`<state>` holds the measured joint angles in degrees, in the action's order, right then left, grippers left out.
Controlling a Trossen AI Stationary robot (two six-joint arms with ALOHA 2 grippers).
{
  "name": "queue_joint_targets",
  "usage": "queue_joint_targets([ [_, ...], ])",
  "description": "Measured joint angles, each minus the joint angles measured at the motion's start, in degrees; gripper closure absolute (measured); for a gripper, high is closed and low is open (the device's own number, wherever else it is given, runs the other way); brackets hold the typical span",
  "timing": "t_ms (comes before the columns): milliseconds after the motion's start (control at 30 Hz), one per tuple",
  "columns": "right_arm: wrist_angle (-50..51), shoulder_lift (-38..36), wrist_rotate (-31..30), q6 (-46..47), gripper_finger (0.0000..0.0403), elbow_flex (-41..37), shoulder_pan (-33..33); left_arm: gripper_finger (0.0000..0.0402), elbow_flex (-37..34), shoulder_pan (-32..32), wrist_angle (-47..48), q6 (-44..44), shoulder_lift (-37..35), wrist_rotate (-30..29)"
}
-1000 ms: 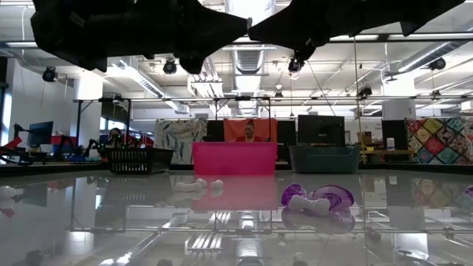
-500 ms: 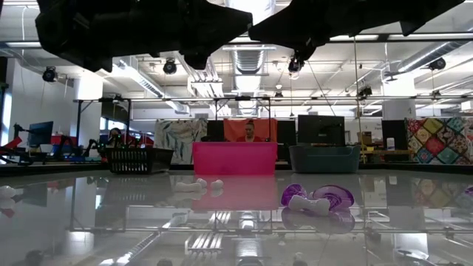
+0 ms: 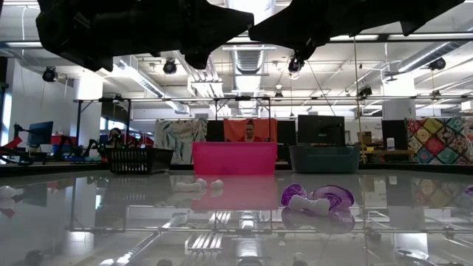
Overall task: Sort Halloween decoration
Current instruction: Put the white bone toy into the black bin
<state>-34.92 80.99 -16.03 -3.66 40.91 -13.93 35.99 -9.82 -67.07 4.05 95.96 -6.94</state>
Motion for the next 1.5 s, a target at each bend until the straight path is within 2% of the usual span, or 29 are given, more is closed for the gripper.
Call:
queue_joint_targets([
  [133,0.0,0.0,0.0,-0.1,0.0384,0.0,0.0,0.04,0.0,0.0,0.0,-0.1,0.0,0.0],
  [367,0.1,-0.1,-2.0,0.6,0.0329,0.0,0.0,0.0401,0.0,0.0,0.5,-0.5,-0.2,-1.7],
  [600,1.7,-2.1,-2.8,1.6,0.0319,0.0,0.3,0.0401,0.0,0.1,5.7,-1.5,-3.4,-3.2],
  [700,4.6,-3.7,-6.4,2.8,0.0314,0.1,0.4,0.0401,0.0,0.2,11.7,-1.9,-6.7,-6.0],
  [800,7.6,-5.5,-9.2,4.7,0.0307,0.1,0.6,0.0401,0.0,0.2,21.2,-2.1,-11.3,-11.4],
  [967,12.8,-7.7,-9.7,9.5,0.0303,0.1,1.5,0.0402,-0.1,2.1,40.4,-4.2,-20.9,-20.9],
  [1100,13.8,-7.8,-9.6,11.4,0.0305,0.1,2.0,0.0402,-0.1,6.9,56.2,-7.7,-27.6,-25.5],
  [1267,14.0,-7.7,-9.6,12.1,0.0303,0.1,2.0,0.0401,-0.1,18.0,74.9,-14.9,-32.7,-24.8],
  [1400,13.8,-7.7,-9.5,12.1,0.0306,0.1,2.0,0.0401,-0.1,29.3,82.6,-18.2,-33.2,-20.0],
  [1500,13.8,-7.7,-9.5,12.1,0.0307,0.1,2.0,0.0401,-0.1,37.5,83.1,-18.5,-31.9,-12.7],
])
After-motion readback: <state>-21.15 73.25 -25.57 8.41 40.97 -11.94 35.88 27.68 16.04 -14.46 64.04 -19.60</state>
